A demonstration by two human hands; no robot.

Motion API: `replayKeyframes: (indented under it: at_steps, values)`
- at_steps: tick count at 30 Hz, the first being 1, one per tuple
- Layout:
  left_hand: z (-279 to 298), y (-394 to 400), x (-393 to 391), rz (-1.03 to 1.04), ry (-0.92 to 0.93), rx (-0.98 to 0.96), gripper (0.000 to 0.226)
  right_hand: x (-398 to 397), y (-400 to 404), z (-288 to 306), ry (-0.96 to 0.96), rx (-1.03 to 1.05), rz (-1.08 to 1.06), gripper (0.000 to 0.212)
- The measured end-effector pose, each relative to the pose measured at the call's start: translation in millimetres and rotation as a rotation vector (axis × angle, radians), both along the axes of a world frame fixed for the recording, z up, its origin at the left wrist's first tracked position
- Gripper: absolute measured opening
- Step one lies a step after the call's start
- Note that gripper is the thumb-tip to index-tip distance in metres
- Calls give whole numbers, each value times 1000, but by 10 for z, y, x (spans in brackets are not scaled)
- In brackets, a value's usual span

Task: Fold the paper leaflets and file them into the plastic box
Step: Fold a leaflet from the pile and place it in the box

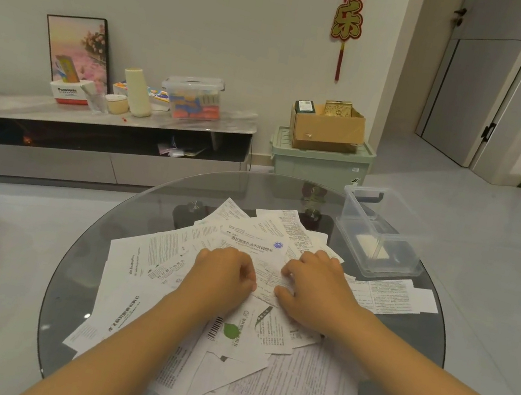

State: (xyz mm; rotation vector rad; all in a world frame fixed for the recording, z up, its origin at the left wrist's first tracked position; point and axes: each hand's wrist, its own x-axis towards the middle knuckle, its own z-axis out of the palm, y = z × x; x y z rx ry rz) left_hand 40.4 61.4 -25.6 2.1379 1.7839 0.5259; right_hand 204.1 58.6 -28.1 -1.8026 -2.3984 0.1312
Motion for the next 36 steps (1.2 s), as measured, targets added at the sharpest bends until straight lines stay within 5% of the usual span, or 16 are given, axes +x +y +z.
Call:
replayKeyframes:
  at_steps: [10,18,26,30,36]
  values:
    - [-14,-131,-55,-191,197,-114,64,162,-132,132,61,-157,171,43]
    - [21,-154,-96,-222,145,-142,54,204,-139,170,142,-85,187,23]
    - [15,-160,89,-65,-106,-140,40,158,-14,80,211,31,87,22]
    - [-23,-91,107,26,-159,-114,16,88,40,7,214,4,35,36]
    - [-20,-36,169,36,-90,-172,39,15,106,-72,110,-25,46,42]
